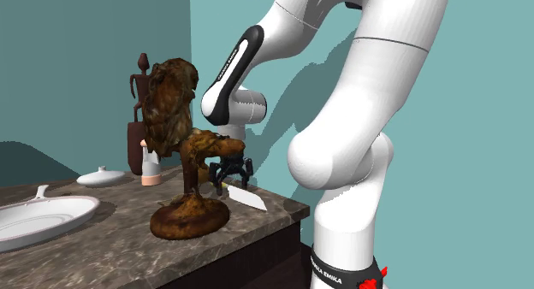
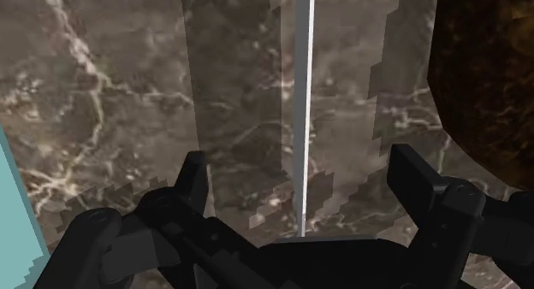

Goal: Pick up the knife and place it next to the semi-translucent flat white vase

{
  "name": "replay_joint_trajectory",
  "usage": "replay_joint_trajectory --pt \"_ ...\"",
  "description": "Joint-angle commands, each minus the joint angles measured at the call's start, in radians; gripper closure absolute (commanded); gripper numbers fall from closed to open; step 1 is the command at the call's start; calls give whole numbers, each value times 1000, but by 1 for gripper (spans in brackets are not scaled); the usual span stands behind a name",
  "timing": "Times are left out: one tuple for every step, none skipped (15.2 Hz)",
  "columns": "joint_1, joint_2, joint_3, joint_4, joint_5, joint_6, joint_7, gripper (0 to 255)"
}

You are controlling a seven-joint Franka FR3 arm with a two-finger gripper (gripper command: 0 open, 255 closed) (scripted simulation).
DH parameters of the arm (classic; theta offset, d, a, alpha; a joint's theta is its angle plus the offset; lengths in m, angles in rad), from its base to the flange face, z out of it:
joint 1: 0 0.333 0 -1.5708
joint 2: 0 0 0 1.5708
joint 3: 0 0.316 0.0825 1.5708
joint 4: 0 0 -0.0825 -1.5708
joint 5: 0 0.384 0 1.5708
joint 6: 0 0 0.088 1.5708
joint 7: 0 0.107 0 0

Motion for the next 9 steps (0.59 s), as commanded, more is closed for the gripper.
replay_joint_trajectory --pt "0 0 0 0 0 0 0 0" --pt "0 0 0 0 0 0 0 255" --pt "0 0 0 0 0 0 0 255" --pt "0 0 0 0 0 0 0 255" --pt "0 0 0 0 0 0 0 255" --pt "0 0 0 0 0 0 0 255" --pt "0 0 0 0 0 0 0 255" --pt "0 0 0 0 0 0 0 255" --pt "0 0 0 0 0 0 0 255"
